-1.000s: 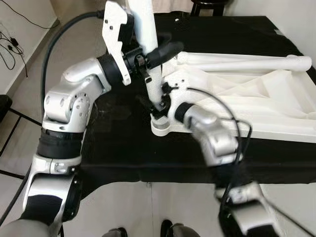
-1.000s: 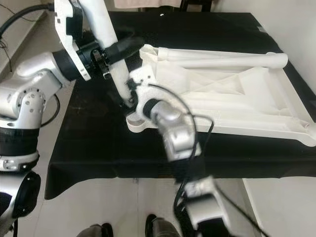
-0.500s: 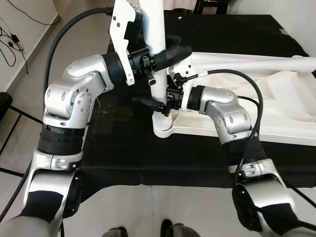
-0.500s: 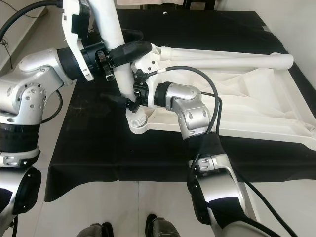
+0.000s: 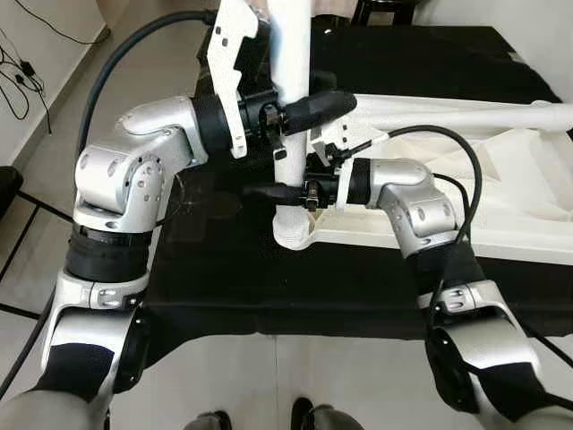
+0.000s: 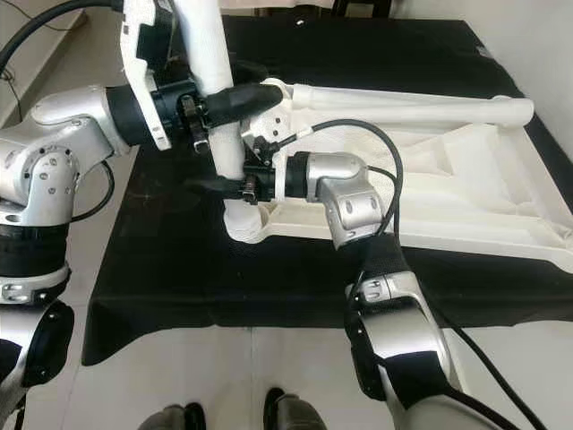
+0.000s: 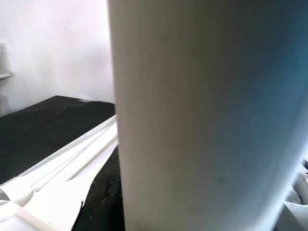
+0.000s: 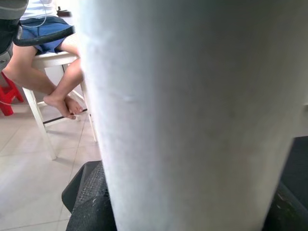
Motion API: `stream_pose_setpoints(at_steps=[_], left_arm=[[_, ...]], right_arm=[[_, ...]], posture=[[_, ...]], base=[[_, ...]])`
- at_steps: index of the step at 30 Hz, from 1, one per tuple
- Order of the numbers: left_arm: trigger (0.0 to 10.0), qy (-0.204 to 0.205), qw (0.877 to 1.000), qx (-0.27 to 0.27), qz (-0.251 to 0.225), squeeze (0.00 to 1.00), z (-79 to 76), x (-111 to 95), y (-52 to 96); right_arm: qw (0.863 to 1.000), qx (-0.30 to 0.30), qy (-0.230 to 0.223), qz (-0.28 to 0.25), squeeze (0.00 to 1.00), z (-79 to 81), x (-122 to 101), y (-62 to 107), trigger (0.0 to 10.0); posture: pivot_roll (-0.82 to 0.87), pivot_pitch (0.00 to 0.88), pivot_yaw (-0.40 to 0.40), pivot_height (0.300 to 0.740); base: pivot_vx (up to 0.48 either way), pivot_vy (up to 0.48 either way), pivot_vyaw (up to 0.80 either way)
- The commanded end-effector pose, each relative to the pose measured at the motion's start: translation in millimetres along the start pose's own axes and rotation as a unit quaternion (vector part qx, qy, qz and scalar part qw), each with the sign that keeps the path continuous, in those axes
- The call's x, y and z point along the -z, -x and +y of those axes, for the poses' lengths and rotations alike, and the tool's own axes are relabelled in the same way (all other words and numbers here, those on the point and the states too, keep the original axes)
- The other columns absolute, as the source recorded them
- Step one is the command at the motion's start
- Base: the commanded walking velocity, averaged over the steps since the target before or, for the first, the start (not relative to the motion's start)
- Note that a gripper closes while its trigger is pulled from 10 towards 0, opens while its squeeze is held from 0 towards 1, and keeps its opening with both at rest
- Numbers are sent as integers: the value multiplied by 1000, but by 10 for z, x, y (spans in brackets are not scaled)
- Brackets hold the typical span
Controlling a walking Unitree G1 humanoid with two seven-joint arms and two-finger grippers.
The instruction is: Building children table
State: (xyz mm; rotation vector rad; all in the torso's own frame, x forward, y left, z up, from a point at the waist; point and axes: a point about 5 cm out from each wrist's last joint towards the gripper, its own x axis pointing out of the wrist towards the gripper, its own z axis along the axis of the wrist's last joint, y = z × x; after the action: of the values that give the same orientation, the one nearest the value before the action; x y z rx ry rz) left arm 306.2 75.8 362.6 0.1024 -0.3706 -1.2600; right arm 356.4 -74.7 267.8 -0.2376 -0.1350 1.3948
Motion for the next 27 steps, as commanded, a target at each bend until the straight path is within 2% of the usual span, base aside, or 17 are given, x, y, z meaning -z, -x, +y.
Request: stream_pose_setpoints(at_steps=[1,6,7,8,9,11,13,14,15,17,18,20,21,23,25,26,27], left_arm=[[0,-7,980,194,-51,0,-597,-130,-434],[0,-11,984,170,-61,0,-551,-144,-407],[0,-18,987,144,-69,882,-500,-160,-389],[10000,-24,991,109,-79,1000,-391,-185,-354],[10000,-24,991,109,-79,1000,-391,-185,-354],[10000,-27,994,46,-97,1000,-177,-217,-258],[10000,-27,994,46,-97,1000,-177,-217,-258],[10000,-14,992,-23,-121,1000,160,-246,70],[10000,-14,992,-23,-121,1000,160,-246,70],[10000,-5,987,-64,-144,1000,295,-293,332],[10000,-5,987,-64,-144,1000,295,-293,332],[10000,-3,981,-98,-167,1000,254,-390,591],[10000,-3,981,-98,-167,1000,254,-390,591],[10000,-18,975,-138,-172,1000,152,-465,810],[10000,-18,975,-138,-172,1000,152,-465,810],[10000,-23,971,-162,-174,1000,95,-479,913],[10000,-23,971,-162,-174,1000,95,-479,913]], right_arm=[[999,-35,1,17,0,113,-26,-424,0],[1000,-7,-2,15,0,57,-35,-428,0],[1000,3,-5,14,0,36,-36,-427,0],[1000,21,-6,10,0,-5,-45,-420,0],[1000,21,-6,10,0,-5,-45,-420,0],[999,46,-6,5,0,-63,-63,-406,0],[999,46,-6,5,0,-63,-63,-406,0],[998,65,-10,-4,0,-116,-89,-367,0],[998,65,-10,-4,0,-116,-89,-367,0],[997,74,-14,-13,0,-148,-108,-334,0],[997,74,-14,-13,0,-148,-108,-334,0],[995,90,-19,-25,0,-196,-130,-285,0],[995,90,-19,-25,0,-196,-130,-285,0],[991,120,-30,-48,0,-272,-175,-209,0],[991,120,-30,-48,0,-272,-175,-209,0],[987,138,-38,-66,0,-320,-216,-158,0],[987,138,-38,-66,0,-320,-216,-158,0]], posture=[[-212,185,-42,740],[-212,184,-43,740],[-211,184,-43,740],[-209,183,-45,740],[-209,183,-45,740],[-211,184,-46,740],[-211,184,-46,740],[-207,188,-49,740],[-207,188,-49,740],[-207,188,-50,740],[-207,188,-50,740],[-205,190,-56,740],[-205,190,-56,740],[-203,192,-61,740],[-203,192,-61,740],[-205,195,-63,740],[-205,195,-63,740]], base=[[0,0,0],[0,0,0],[0,0,0],[0,0,0],[0,0,0],[0,0,0],[0,0,0],[0,0,0],[0,0,0],[0,0,0],[0,0,0],[0,0,0],[0,0,0],[0,0,0],[0,0,0],[0,0,0],[0,0,0]])
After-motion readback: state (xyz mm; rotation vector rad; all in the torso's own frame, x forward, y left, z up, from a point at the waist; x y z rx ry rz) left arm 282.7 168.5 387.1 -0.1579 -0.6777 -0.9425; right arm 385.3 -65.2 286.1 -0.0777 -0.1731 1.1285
